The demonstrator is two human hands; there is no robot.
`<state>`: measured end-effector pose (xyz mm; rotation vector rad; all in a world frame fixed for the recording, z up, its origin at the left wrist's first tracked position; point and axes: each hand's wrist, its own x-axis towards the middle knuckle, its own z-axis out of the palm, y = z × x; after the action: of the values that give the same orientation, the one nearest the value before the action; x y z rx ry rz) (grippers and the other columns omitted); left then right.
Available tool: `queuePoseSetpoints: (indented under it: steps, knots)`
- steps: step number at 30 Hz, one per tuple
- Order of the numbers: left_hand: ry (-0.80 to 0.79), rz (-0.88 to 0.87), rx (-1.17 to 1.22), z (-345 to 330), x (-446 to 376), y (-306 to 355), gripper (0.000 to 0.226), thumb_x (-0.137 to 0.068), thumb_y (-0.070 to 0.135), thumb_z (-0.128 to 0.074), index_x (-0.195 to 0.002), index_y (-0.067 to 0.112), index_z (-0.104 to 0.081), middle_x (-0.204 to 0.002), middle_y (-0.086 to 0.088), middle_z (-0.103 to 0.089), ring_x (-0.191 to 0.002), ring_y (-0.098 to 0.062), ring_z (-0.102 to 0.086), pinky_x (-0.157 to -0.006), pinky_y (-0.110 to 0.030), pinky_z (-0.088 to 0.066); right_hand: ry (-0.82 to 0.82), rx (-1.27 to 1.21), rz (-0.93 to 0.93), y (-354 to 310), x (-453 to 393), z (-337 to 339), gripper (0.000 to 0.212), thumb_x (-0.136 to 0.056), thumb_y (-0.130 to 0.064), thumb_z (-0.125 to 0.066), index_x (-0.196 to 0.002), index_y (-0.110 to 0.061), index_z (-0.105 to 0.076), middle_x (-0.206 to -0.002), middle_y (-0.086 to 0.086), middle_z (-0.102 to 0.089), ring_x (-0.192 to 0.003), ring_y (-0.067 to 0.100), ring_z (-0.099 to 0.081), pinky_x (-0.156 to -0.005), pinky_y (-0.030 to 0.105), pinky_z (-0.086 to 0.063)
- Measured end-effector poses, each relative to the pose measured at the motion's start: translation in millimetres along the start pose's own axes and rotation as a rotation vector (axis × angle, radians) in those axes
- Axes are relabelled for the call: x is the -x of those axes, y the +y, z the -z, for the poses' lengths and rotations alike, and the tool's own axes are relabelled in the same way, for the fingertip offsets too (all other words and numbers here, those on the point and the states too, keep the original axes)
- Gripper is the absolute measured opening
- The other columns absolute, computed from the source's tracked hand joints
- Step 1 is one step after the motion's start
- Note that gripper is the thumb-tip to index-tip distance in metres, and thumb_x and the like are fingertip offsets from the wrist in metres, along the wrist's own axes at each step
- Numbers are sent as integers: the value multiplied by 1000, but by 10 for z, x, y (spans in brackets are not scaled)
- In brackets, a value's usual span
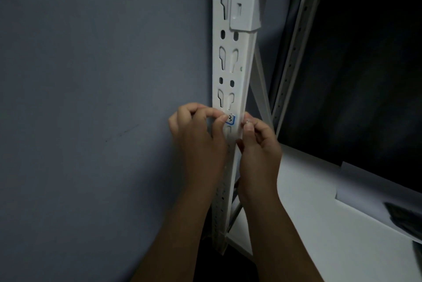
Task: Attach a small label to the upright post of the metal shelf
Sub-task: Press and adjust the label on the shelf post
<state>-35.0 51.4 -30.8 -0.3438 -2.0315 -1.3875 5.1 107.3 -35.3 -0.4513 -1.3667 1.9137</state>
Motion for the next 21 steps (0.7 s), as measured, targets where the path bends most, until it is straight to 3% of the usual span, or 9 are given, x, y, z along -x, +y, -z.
queuePoseSetpoints:
  steps: [4,7,9,15,21]
  knots:
    - [5,66,74,57,14,-8,7,-82,16,-69,-77,20,-65,-96,11,-45,-98,-6,-37,-78,-9,-35,-6,-3,-6,-29,-5,18,17,-96,-12,-50,-96,-19,-65,-107,-6,-68,-91,3,-67,-73,20,-55]
    - [22,-1,73,84,-23,10,5,-82,13,-69,-84,17,-68,-98,10,-47,-98,-10,-44,-78,1,-30,-11,-44,-19,-43,10,-4,17,-96,-10,-50,-94,-19,-65,-99,-9,-68,-81,-3,-67,-64,13,-51]
    - [21,-17,46,93,-16,11,7,-83,13,-69,-90,15,-69,-100,8,-51,-98,-9,-44,-79,4,-28,-9,-37,-16,-35,23,-9,18,-96,-12,-51,-92,-22,-65,-104,-7,-68,-85,-1,-67,-65,14,-52]
    - [5,-70,-9,100,22,17,14,-82,18,-65,-95,17,-71,-99,12,-55,-96,-10,-49,-81,2,-29,-1,-28,-6,-25,23,6,17,-96,-12,-51,-94,-23,-65,-110,-4,-67,-94,5,-66,-70,16,-53]
    - [34,-25,45,54,59,65,8,-83,13,-67,-87,16,-73,-92,10,-57,-91,-13,-53,-78,-2,-33,3,-26,4,-17,27,-11,18,-96,-13,-52,-90,-24,-65,-112,-5,-67,-97,7,-66,-74,19,-54]
